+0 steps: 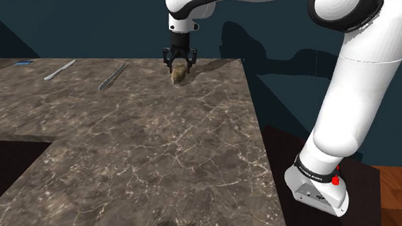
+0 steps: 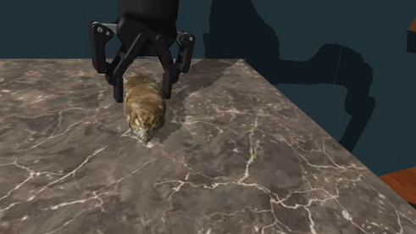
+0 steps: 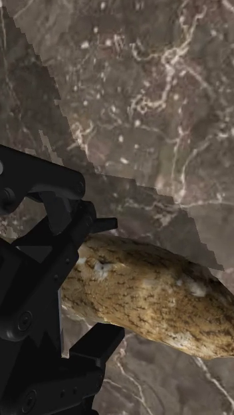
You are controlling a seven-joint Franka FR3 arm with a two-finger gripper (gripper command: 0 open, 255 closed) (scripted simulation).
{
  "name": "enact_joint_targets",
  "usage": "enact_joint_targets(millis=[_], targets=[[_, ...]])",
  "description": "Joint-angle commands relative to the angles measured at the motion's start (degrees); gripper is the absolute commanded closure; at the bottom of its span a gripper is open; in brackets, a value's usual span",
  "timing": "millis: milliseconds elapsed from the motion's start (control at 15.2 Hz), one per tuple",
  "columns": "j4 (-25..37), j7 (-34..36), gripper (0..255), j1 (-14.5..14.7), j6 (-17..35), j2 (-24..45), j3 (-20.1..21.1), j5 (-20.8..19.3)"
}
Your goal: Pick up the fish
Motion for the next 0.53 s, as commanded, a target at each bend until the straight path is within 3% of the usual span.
enact_joint_targets(millis=[0,462], targets=[[0.5,0.0,255,0.0,-0.7,-0.1,0.0,0.0],[5.6,0.8,255,-0.1,-6.0,-0.3,-0.1,-0.2]])
